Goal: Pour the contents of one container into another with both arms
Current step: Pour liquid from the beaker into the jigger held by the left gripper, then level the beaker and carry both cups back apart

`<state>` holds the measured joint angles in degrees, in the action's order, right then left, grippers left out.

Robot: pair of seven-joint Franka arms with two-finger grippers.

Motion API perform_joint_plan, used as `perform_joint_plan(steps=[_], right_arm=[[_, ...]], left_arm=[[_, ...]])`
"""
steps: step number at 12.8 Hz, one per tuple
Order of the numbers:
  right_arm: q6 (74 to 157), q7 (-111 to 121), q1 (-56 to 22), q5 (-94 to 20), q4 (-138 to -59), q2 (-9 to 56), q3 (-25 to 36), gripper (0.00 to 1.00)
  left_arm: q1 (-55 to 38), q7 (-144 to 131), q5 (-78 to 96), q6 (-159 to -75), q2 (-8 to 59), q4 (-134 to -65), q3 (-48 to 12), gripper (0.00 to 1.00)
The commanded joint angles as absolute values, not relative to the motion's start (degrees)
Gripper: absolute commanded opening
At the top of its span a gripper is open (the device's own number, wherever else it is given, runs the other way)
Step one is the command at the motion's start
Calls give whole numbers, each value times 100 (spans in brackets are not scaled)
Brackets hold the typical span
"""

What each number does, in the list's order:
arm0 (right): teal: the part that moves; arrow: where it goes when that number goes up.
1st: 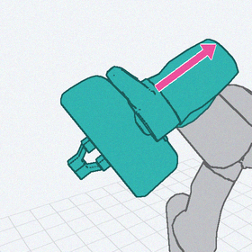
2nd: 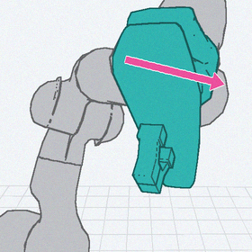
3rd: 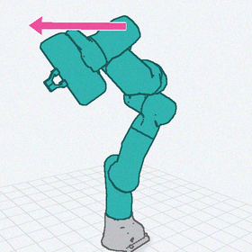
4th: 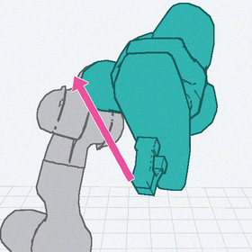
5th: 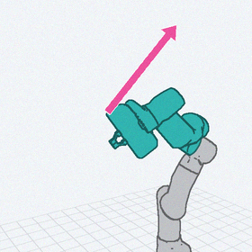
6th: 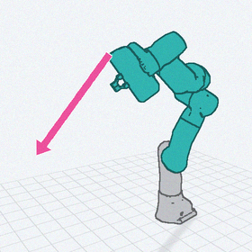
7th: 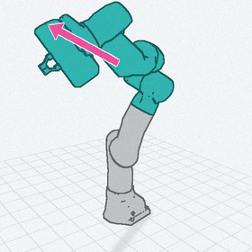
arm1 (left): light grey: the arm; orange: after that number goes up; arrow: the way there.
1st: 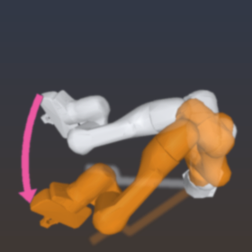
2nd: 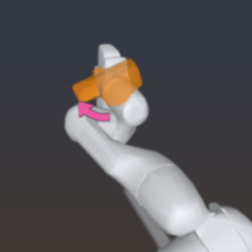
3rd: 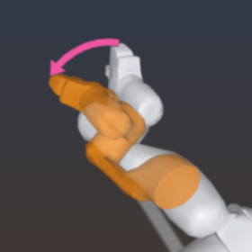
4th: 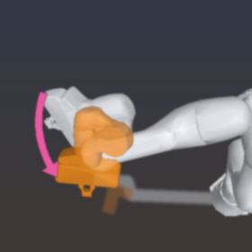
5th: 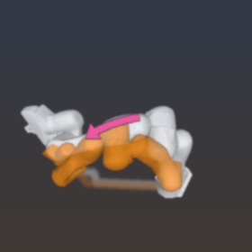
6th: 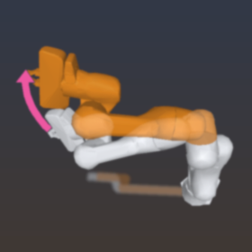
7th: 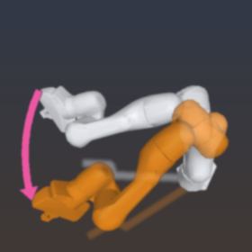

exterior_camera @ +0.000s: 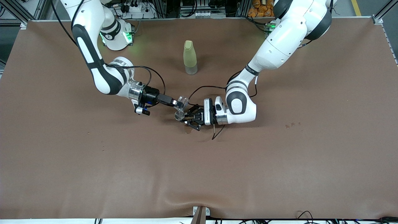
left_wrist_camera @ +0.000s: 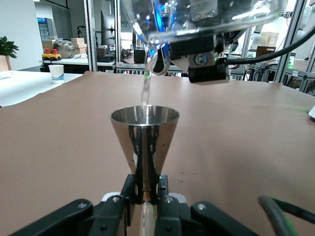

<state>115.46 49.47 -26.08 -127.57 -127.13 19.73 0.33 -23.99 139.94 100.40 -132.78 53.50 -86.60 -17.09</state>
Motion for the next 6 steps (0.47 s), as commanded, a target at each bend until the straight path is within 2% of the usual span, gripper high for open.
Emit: perform_joint_plan(steps=[1,6], right_arm=[[11566,4405,-2689,-12885,-12603,2074,62,18],[11549,4210,-2654,-12885,-12595,2118,62,13]], left_arm=[[-2461,14071,10248,-13342,5388,-8561,-1679,0],[-2443,14071,10266,-13342,5379,-8569,-1679,0]])
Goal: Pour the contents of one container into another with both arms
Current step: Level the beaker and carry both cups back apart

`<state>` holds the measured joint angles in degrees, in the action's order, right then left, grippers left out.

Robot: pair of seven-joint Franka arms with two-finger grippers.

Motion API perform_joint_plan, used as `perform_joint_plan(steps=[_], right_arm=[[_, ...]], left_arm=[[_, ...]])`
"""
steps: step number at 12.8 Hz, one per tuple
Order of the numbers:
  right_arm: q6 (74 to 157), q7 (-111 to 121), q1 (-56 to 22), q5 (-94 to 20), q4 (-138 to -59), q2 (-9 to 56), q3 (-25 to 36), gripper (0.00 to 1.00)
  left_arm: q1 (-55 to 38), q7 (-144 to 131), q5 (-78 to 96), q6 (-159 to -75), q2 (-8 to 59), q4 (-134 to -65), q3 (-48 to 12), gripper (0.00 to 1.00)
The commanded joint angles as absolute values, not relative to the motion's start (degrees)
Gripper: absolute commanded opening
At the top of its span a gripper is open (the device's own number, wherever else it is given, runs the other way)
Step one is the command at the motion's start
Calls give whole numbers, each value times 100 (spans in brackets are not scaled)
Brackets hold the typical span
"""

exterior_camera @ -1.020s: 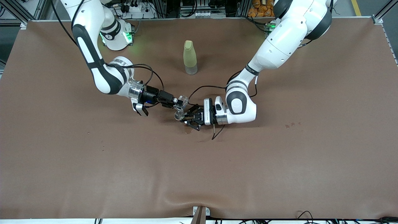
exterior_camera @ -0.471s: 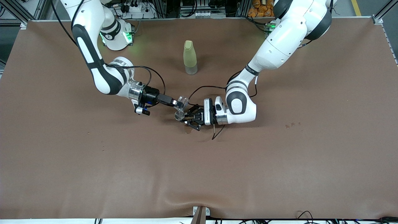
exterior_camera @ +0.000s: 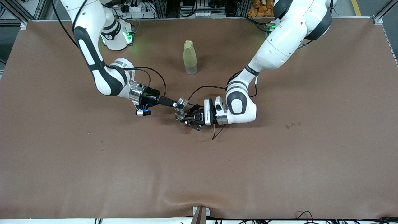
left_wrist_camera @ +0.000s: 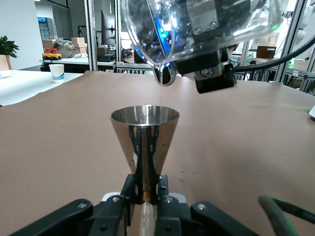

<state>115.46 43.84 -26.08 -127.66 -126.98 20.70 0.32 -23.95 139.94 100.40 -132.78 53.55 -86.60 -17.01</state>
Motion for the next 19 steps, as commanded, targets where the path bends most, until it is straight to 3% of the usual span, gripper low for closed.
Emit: perform_joint_plan(steps=[1,6,8,12,19], right_arm=[[11575,4306,-2698,-12885,-12595,2109,70,15],[11566,5149,-2655,-12824,-12551,2039,70,14],[11558,5438,-2619,-12300,-12385,2039,105,14],[11269,6237,-1637,-10023,-12059,2083,123,14],[10145,10348,208,-8616,-12076,2398,132,15]], left_arm=[[-2435,14071,10266,-13342,5379,-8569,-1679,0],[-2400,14071,10274,-13342,5361,-8561,-1679,0],[-2382,14054,10283,-13342,5344,-8561,-1679,0],[-2373,14054,10283,-13342,5326,-8561,-1679,0],[-1856,14071,10143,-13228,5098,-8867,-1679,0]])
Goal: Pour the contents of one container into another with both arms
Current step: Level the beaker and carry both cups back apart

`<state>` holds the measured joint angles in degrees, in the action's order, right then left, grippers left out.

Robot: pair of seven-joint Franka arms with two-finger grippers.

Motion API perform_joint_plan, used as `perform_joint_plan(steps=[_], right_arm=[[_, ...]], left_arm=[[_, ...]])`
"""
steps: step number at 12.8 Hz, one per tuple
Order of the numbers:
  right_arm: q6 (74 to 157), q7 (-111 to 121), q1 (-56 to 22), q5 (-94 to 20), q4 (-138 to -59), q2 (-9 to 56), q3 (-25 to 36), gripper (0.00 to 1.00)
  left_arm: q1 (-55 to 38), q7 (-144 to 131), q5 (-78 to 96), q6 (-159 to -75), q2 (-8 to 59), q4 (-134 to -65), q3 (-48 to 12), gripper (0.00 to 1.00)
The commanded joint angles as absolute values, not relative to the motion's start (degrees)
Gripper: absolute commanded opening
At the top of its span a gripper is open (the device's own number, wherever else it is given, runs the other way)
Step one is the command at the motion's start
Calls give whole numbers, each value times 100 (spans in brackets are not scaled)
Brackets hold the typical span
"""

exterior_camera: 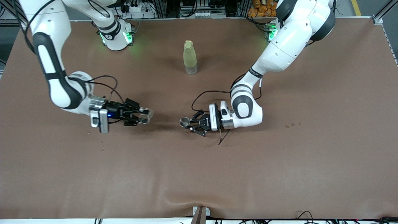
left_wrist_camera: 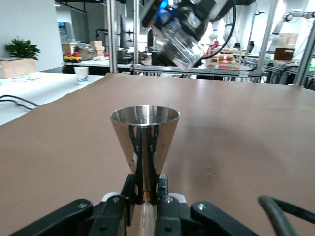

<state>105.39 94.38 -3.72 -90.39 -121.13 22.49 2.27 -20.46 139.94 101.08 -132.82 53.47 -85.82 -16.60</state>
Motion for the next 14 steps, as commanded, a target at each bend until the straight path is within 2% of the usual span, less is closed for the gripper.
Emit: perform_joint_plan(steps=[1,3,6,9,14], right_arm=[[10021,10780,411,-8300,-12024,2452,132,15],[10002,11667,902,-7720,-11718,2662,132,15],[9215,13153,1606,-6901,-11050,3521,132,15],[9088,13789,2257,-5953,-10355,4086,132,15],[8351,14739,2943,-5476,-9678,4815,132,18]], left_arm=[[-1741,14071,10029,-13114,5019,-8964,-1687,0],[-1425,14028,9696,-12860,4861,-9210,-1705,0],[-925,14010,9151,-12341,4677,-9465,-1714,0],[-319,13826,8265,-11631,4527,-9632,-1714,0],[876,13737,6875,-10549,4219,-9931,-1714,0]])
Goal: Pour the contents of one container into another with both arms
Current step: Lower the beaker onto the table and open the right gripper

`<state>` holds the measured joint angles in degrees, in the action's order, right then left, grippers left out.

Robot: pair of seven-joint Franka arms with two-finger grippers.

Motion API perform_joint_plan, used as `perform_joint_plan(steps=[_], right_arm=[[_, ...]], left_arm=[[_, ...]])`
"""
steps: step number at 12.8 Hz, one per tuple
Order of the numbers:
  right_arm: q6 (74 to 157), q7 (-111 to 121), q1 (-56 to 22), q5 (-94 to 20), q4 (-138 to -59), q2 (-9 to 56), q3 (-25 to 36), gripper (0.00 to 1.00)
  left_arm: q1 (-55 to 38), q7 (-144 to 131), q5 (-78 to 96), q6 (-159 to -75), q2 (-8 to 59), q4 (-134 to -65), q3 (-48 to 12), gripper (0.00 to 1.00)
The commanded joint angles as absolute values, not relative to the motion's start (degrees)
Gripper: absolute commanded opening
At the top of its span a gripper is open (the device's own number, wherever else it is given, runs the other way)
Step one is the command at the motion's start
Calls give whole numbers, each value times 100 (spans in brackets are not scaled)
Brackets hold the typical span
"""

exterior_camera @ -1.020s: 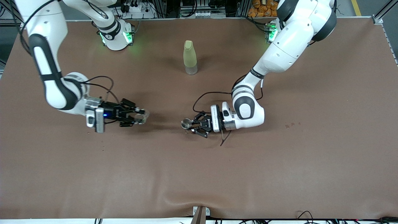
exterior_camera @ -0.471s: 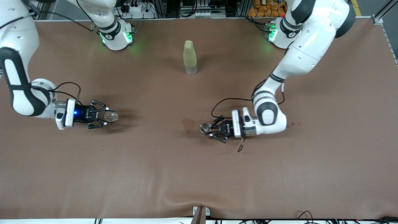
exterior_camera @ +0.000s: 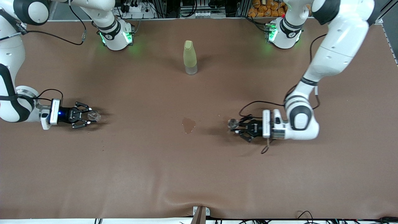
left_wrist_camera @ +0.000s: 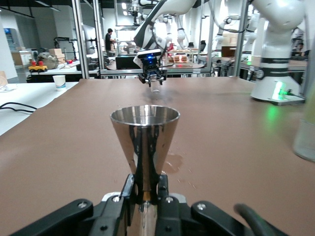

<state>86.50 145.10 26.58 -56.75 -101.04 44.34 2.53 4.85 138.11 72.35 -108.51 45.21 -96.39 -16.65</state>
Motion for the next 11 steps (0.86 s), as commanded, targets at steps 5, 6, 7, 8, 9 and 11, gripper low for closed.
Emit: perform_joint_plan(steps=[5,6,7,8,9,11], right_arm=[[8227,14713,3269,-5027,-9457,5036,132,24],[8227,14678,3278,-5036,-9457,5045,132,34],[8227,14582,3278,-5036,-9457,5045,132,40],[8227,14477,3278,-5027,-9457,5045,132,48],[8227,14467,3278,-5027,-9457,5045,132,50],[8227,14371,3278,-5027,-9448,5045,132,71]], left_arm=[[2195,13755,6390,-9888,4158,-10212,-1705,0],[2450,13746,6355,-9862,4105,-10256,-1705,0],[2652,13746,6146,-9696,4104,-10248,-1705,0],[2915,13772,6004,-9633,4122,-10248,-1705,0],[3170,13816,5916,-9520,4157,-10257,-1705,0],[3584,13860,5740,-9352,4315,-10239,-1705,0]])
